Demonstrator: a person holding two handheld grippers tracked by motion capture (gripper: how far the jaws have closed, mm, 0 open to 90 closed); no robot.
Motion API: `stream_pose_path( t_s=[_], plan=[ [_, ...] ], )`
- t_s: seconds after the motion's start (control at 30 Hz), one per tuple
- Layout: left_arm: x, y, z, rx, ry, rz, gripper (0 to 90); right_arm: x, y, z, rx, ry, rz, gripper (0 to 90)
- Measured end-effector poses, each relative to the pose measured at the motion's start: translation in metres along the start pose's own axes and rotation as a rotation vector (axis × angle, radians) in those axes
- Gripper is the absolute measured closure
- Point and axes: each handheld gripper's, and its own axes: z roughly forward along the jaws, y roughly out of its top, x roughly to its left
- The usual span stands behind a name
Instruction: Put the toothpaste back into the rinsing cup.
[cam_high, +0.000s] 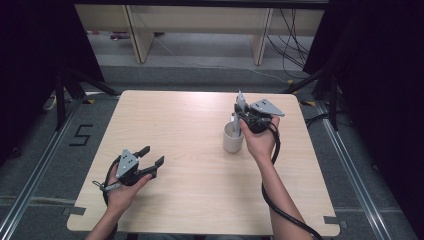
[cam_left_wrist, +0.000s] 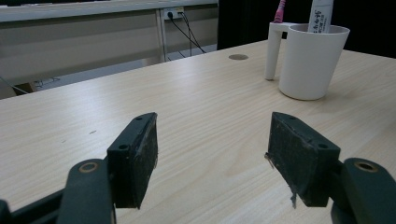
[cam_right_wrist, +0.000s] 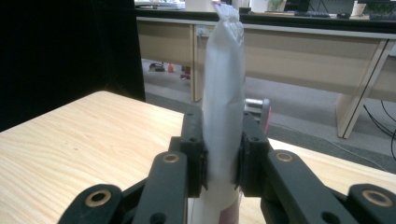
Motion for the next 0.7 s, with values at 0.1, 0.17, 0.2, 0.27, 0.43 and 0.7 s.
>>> stream_pose_path(
  t_s=[0.1, 0.17, 0.2, 0.27, 0.43, 0.7],
  plan=[
    [0.000, 0.000, 0.000, -0.001, 0.001, -0.001, 33.1, 0.000, -0.003, 0.001, 0.016, 0.006, 0.008, 76.4],
    [0.000, 0.000, 0.000, -0.001, 0.002, -0.001, 33.0, -0.001, -0.004, 0.003, 0.017, 0.003, 0.000, 76.4],
    [0.000, 0.000, 0.000, 0.000, 0.002, -0.002, 33.0, 0.001, -0.005, 0.002, 0.024, -0.001, 0.017, 76.4],
    [0.000, 0.000, 0.000, 0.000, 0.001, -0.001, 33.0, 0.000, -0.007, 0.004, 0.019, 0.000, 0.006, 76.4],
    [0.001, -0.001, 0.002, -0.017, -0.008, 0.013, 33.0, 0.000, -0.011, 0.006, 0.027, -0.001, -0.002, 76.4],
    [0.001, -0.001, 0.002, -0.015, -0.010, 0.007, 33.0, 0.001, -0.017, 0.009, 0.040, 0.000, 0.013, 76.4]
  ],
)
